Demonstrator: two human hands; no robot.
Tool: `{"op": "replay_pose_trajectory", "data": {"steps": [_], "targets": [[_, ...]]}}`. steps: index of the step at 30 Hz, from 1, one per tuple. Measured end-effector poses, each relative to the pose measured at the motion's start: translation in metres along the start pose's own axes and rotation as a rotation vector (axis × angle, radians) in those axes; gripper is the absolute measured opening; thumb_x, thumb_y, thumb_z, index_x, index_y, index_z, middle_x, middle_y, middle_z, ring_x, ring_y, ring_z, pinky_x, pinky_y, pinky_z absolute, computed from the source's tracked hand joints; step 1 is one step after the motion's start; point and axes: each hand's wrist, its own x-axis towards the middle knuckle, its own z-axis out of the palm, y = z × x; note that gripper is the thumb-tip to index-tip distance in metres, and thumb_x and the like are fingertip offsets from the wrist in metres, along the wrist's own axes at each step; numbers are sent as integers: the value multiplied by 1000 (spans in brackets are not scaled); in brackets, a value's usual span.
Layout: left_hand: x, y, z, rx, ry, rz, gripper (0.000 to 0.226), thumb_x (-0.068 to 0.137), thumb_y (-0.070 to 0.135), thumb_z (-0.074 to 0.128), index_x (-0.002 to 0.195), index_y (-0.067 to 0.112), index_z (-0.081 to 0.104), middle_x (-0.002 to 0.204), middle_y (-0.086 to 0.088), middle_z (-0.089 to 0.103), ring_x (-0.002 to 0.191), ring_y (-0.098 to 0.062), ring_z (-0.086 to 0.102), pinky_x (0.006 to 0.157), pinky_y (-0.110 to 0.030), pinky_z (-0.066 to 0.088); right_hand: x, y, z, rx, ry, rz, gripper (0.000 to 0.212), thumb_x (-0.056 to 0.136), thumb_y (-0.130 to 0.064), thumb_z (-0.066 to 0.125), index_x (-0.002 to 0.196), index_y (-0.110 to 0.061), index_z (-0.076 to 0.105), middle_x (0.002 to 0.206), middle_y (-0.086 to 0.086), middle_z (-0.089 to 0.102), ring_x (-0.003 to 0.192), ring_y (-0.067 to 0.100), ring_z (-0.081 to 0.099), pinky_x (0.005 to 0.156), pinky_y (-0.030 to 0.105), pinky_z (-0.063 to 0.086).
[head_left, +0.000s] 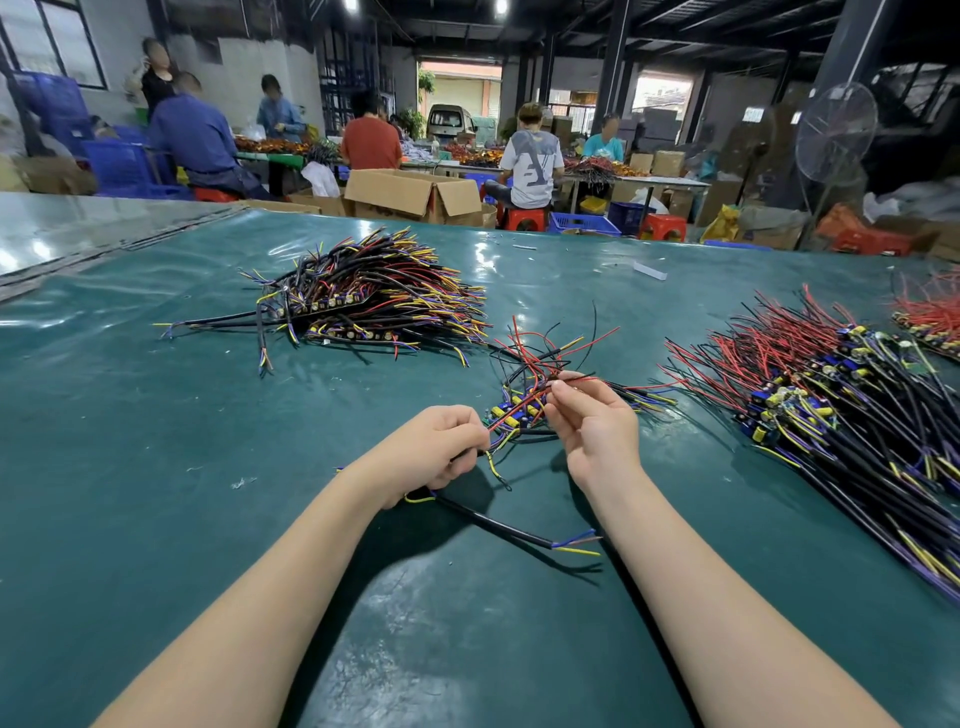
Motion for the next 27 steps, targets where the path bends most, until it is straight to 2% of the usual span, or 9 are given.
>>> {"op": "replay_pose_trajectory", "data": {"steps": [9,16,19,24,27], "targets": [[0,-1,-1,5,-11,9,22,91,7,43,70,13,44,38,8,38,33,-5,20,34,-14,18,4,-2,-1,31,15,21,24,92,-4,49,71,-6,59,42,-4,57,37,2,54,41,15,48],[0,-2,-1,16,-4,6,22,91,6,41,70,12,44,38,8,37,33,-5,21,34,-13,18,6,-5,-7,-104,32,-76,25,85,10,53,71,-8,61,46,-6,60,43,1,56,46,13,49],[0,-3,-1,12,-2,9,22,91,6,42,70,12,44,38,8,38,33,-5,21,34,-13,19,5,-6,-8,-88,13,-61,24,86,11,52,71,-7,59,48,-4,62,45,3,59,47,15,51],[0,-4,-1,6,0,15,24,92,6,42,69,13,44,39,7,37,34,-6,20,35,-13,18,6,-7,-8,20,-16,16,24,94,-2,44,74,-6,56,43,-2,59,39,7,58,43,17,51],[0,-5,-1,5,-5,18,24,91,5,42,68,12,43,38,8,36,34,-6,19,35,-13,17,7,-6,-9,6,6,17,27,96,-5,42,72,-6,56,42,-3,57,38,6,56,43,17,50]]}}
